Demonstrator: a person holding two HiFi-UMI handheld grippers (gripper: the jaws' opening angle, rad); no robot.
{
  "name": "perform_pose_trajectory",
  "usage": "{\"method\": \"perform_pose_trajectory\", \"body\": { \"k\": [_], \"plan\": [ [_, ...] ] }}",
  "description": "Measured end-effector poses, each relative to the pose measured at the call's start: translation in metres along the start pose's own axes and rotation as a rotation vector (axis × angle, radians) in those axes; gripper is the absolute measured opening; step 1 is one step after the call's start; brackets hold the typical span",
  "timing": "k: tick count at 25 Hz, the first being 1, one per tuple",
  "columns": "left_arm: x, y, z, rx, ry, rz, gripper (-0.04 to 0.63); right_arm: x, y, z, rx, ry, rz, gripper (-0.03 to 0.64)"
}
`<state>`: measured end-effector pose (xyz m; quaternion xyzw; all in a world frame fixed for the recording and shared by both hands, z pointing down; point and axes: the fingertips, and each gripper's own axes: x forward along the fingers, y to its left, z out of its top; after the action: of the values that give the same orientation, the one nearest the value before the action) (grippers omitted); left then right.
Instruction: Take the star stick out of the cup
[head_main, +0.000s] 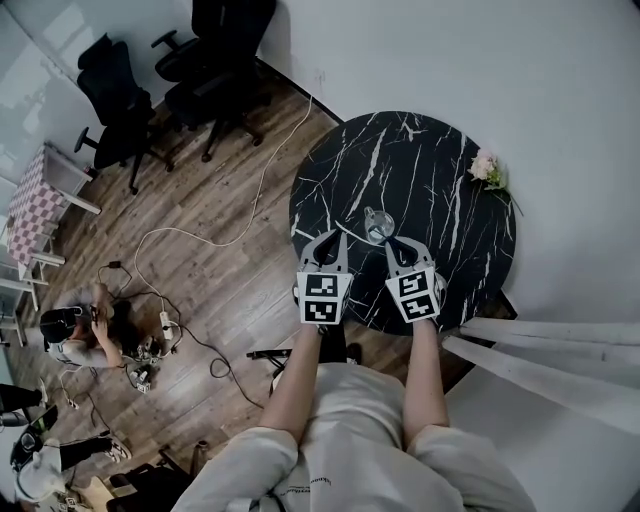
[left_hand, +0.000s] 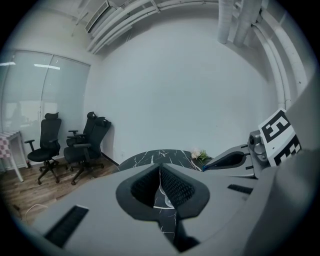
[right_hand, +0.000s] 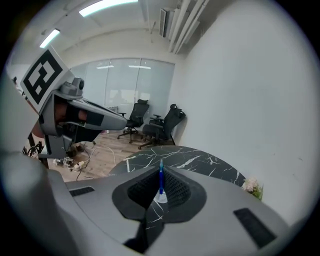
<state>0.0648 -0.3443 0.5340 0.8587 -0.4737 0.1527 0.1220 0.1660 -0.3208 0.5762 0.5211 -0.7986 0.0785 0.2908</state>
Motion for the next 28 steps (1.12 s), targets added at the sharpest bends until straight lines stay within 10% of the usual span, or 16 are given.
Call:
{"method": "perform_pose_trajectory", "body": {
  "k": [28],
  "plan": [
    [0.031,0.017,0.003,-0.066,0.028,-0.017,0.025,0.019,-0.052,0.041,0.266,-0.19,-0.167,0.043]
  ]
}}
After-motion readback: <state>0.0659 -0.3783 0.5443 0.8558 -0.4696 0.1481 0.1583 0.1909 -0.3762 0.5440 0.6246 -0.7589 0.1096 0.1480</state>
